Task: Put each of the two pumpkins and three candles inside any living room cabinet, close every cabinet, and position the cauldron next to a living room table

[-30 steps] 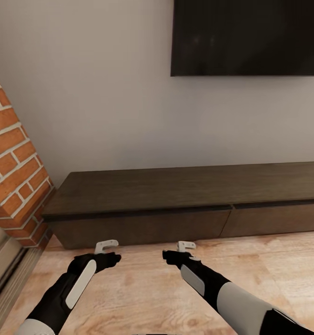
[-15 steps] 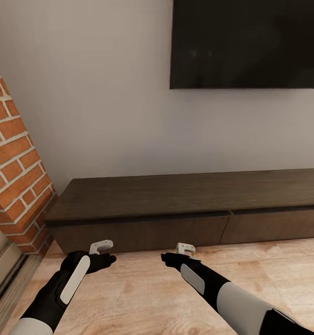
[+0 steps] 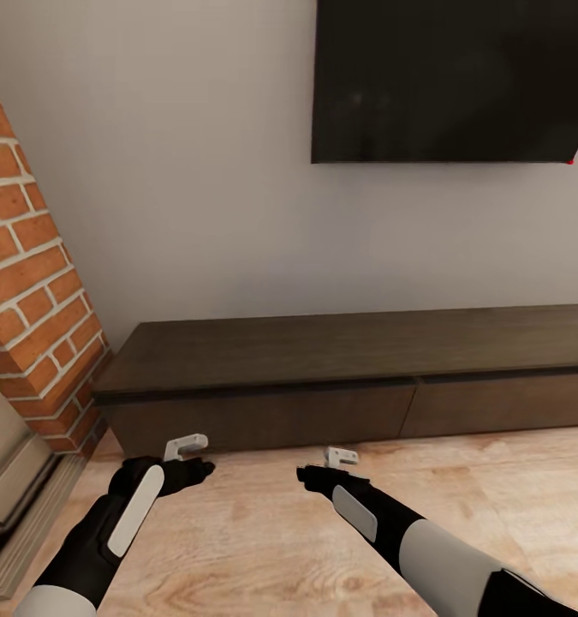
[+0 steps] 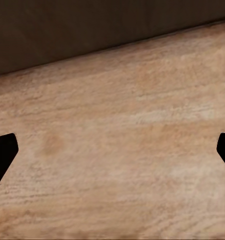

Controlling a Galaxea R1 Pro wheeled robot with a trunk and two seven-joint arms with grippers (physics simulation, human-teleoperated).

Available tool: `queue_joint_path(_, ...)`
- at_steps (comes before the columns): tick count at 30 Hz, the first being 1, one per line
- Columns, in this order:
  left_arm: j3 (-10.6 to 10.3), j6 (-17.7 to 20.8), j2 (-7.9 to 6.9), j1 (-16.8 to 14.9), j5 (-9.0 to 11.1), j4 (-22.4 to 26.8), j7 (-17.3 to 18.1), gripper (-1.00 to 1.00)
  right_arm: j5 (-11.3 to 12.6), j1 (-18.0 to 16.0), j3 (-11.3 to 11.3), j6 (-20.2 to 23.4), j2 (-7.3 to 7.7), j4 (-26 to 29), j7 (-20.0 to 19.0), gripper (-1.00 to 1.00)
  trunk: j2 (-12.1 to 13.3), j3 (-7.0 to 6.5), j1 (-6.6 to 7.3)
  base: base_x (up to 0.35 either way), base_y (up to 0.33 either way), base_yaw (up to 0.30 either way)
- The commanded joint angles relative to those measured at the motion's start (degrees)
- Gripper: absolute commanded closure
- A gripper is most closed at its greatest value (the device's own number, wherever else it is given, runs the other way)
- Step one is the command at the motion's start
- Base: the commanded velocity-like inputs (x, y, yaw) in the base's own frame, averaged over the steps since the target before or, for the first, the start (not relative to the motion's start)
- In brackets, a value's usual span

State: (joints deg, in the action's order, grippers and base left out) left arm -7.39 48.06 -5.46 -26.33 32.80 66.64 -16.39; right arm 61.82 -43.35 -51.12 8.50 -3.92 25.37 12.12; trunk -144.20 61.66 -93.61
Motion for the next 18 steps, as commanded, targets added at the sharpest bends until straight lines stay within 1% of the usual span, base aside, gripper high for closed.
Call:
queue_joint_path(1,-0.2,0.1,-0.05,0.0,0.8,0.1,-0.6,-1.00,0.3,-0.1,-0.4,0.1,0.05,0.1,0.4,-1.00,0.0,0.05,0.04,-0.273,0.000,0.000)
queue_joint_path(3,-0.2,0.1,-0.07,0.0,1.7,0.1,-0.6,-1.00,0.4,-0.1,-0.4,0.1,0.05,0.1,0.4,-1.00,0.0,0.05,0.04,-0.258,0.000,0.000)
queue_joint_path(6,-0.2,0.1,-0.20,0.0,3.7,0.1,-0.6,-1.00,1.5,-0.1,-0.4,0.6,-0.01,0.1,0.4,-1.00,0.0,0.05,0.04,-0.120,0.000,0.000)
queue_joint_path(7,-0.4,0.1,-0.42,0.0,7.3,0.1,-0.6,-1.00,2.9,-0.1,-0.4,1.3,-0.03,0.4,0.4,-1.00,0.0,-0.17,0.07,-0.017,0.000,0.000)
queue_joint_path(8,-0.4,0.1,-0.46,0.0,7.9,0.1,-0.6,-1.00,3.0,-0.1,-0.4,1.3,-0.03,0.4,0.3,-1.00,0.0,-0.39,0.09,-0.013,0.000,0.000)
queue_joint_path(9,-0.4,0.4,-0.57,0.0,9.1,0.2,-0.6,-1.00,3.2,-0.1,-0.4,1.4,-0.03,0.4,0.3,-1.00,0.0,-0.61,0.12,-0.009,0.000,0.000)
queue_joint_path(10,-0.4,1.7,-0.67,-0.1,10.3,0.2,-0.6,-1.00,3.3,-0.1,-0.4,1.4,-0.03,0.4,0.3,-1.00,0.0,-0.83,0.14,-0.004,0.000,0.000)
queue_joint_path(11,-0.4,2.4,-0.69,-0.1,10.5,0.2,-0.6,-1.00,3.3,-0.1,-0.4,1.4,-0.03,0.4,0.3,-1.00,0.0,-1.06,0.17,-0.003,0.000,0.000)
queue_joint_path(12,-0.4,4.6,-0.74,-0.2,11.1,0.2,-0.6,-1.00,3.3,-0.1,-0.5,1.5,-0.03,0.5,0.3,-1.00,0.1,-1.28,0.19,-0.002,0.000,0.000)
queue_joint_path(14,-0.4,6.7,-0.76,-0.5,11.3,0.9,-0.6,-1.00,3.3,-0.1,-0.5,1.4,-0.03,0.5,0.3,-1.00,0.1,-1.72,0.25,-0.001,0.000,0.000)
queue_joint_path(18,-0.2,7.8,-0.77,-0.7,11.6,1.6,-0.6,-1.00,3.4,-0.1,-0.4,1.5,-0.03,0.5,0.4,-1.00,0.1,-2.61,0.35,0.000,0.000,0.000)
